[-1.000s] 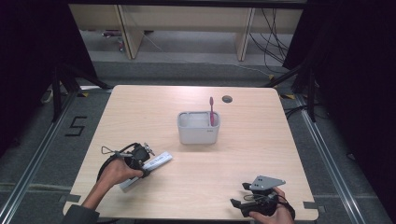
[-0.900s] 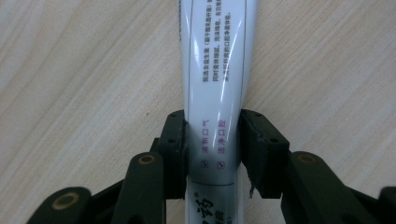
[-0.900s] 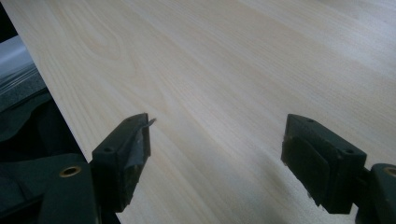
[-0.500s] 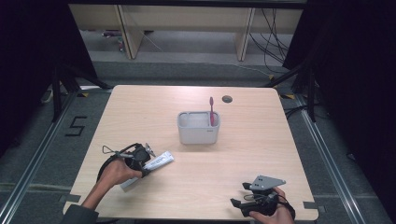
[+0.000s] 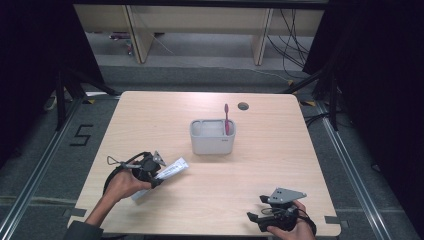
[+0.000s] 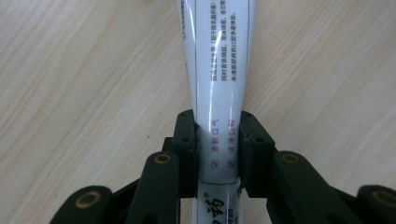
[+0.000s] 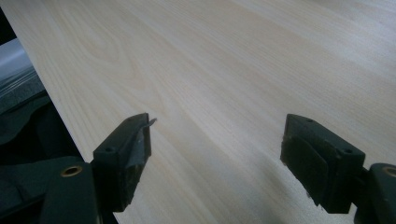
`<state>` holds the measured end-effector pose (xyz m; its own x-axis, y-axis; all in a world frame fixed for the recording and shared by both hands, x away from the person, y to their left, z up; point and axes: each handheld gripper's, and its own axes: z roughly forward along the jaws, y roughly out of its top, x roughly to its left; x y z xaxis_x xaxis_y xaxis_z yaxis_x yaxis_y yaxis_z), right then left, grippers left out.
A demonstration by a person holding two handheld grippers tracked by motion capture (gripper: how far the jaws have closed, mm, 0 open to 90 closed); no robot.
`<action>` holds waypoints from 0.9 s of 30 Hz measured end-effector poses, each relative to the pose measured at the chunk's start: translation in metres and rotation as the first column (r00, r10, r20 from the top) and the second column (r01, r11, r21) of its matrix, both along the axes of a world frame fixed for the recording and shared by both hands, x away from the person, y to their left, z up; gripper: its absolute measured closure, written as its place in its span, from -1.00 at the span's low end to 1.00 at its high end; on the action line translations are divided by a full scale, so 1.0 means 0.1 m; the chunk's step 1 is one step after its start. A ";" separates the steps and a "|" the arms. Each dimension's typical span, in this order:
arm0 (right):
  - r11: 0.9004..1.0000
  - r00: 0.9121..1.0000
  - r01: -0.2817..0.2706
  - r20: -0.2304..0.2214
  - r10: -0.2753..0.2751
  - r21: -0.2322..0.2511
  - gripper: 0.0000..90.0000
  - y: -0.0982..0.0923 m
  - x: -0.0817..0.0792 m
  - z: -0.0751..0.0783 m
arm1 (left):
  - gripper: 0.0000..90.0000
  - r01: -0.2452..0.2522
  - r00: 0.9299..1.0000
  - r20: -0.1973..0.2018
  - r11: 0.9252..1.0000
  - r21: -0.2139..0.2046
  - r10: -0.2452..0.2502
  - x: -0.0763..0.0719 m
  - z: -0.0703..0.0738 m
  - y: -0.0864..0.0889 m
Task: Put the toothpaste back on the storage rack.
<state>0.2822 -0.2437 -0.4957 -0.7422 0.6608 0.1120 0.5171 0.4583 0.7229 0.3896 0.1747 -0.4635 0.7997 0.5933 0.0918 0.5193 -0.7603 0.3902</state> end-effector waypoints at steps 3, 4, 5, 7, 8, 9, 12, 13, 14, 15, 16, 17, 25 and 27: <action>1.000 1.000 -0.002 -0.004 0.002 0.004 -0.44 0.00 0.00 -0.01 | 0.59 -0.026 1.000 0.007 0.999 -0.047 0.026 -0.01 0.03 0.02; 1.000 1.000 -0.002 -0.004 0.002 0.004 -0.44 0.00 0.00 0.00 | 0.59 -0.037 0.999 0.030 0.996 -0.082 0.040 -0.01 0.07 0.04; 1.000 1.000 -0.002 -0.004 0.002 0.004 -0.44 0.00 0.00 0.00 | 0.59 -0.037 0.999 0.030 0.996 -0.082 0.040 -0.01 0.07 0.04; 1.000 1.000 0.010 -0.015 -0.010 0.007 -0.44 0.00 -0.01 0.00 | 0.59 -0.048 0.998 0.046 0.993 -0.112 0.053 -0.01 0.10 0.07; 1.000 1.000 0.011 -0.016 -0.011 0.006 -0.44 0.00 -0.01 0.00 | 0.59 -0.058 0.996 0.065 0.987 -0.149 0.068 0.00 0.13 0.10; 1.000 1.000 0.011 -0.016 -0.011 0.006 -0.44 0.00 -0.01 0.00 | 0.59 -0.064 0.995 0.065 0.984 -0.166 0.076 0.01 0.14 0.11; 1.000 1.000 0.012 -0.014 -0.012 0.006 -0.44 0.00 -0.01 0.00 | 0.59 -0.088 0.990 0.089 0.973 -0.215 0.110 0.02 0.19 0.16; 1.000 1.000 0.012 -0.014 -0.012 0.006 -0.44 0.00 -0.01 0.00 | 0.59 -0.088 0.990 0.089 0.973 -0.215 0.110 0.02 0.19 0.16; 1.000 1.000 0.006 0.000 -0.006 0.003 -0.44 0.00 0.00 -0.01 | 0.59 -0.093 0.988 0.100 0.968 -0.231 0.119 0.02 0.23 0.17; 1.000 1.000 0.007 0.000 -0.007 0.003 -0.44 0.00 0.00 -0.01 | 0.59 -0.090 0.987 0.109 0.967 -0.238 0.119 0.02 0.23 0.17; 1.000 1.000 0.006 0.002 -0.006 0.003 -0.44 0.00 0.01 -0.01 | 0.59 -0.095 0.985 0.116 0.963 -0.251 0.128 0.03 0.24 0.17; 1.000 1.000 0.006 0.002 -0.006 0.003 -0.44 0.00 0.01 -0.01 | 0.59 -0.110 0.981 0.123 0.955 -0.276 0.148 0.03 0.24 0.16; 1.000 1.000 0.008 0.003 -0.008 -0.002 -0.44 -0.01 0.01 -0.01 | 0.59 -0.116 0.966 0.179 0.932 -0.344 0.186 0.06 0.33 0.17; 1.000 1.000 0.004 0.004 -0.004 0.001 -0.44 -0.01 0.01 0.00 | 0.59 -0.117 0.962 0.184 0.918 -0.379 0.199 0.06 0.36 0.17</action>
